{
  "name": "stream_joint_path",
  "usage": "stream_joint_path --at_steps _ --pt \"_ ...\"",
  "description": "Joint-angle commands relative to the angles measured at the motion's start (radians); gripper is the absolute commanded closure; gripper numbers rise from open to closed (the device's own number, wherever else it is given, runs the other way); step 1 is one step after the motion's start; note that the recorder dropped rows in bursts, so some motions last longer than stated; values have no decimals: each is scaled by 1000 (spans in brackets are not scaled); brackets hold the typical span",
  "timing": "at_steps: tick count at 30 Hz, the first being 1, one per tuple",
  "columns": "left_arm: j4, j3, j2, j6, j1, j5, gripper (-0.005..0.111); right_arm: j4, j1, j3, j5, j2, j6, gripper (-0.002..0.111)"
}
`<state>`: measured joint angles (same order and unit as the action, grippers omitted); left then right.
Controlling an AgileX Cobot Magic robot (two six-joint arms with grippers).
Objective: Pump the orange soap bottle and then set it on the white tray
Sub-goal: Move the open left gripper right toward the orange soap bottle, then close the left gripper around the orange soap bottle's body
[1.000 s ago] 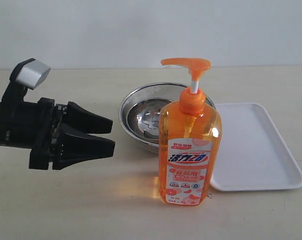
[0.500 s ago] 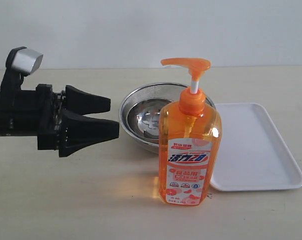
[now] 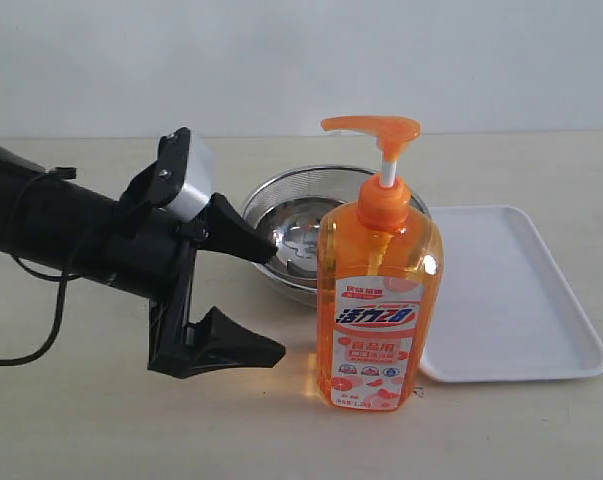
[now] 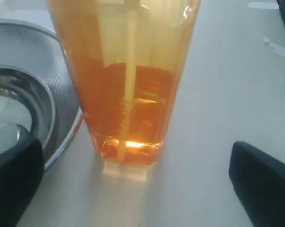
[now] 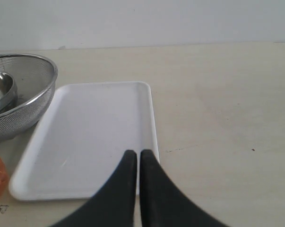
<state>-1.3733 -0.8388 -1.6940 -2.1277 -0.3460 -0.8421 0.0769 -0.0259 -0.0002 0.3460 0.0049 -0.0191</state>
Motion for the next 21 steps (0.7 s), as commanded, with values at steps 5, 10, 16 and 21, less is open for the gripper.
stream_joint_path --at_steps 5,10,16,21 --pt "-39 -142 -193 -4 -6 -203 8 -5 5 0 -13 -5 -2 108" --pt "-80 -194 -240 -4 -6 -223 24 -5 5 0 -13 -5 -2 108" --pt "-88 -225 -250 -4 -6 -219 28 -5 5 0 -13 -5 -2 108" --pt "-88 -224 -280 -4 -6 -256 28 -5 5 0 -13 -5 -2 108"
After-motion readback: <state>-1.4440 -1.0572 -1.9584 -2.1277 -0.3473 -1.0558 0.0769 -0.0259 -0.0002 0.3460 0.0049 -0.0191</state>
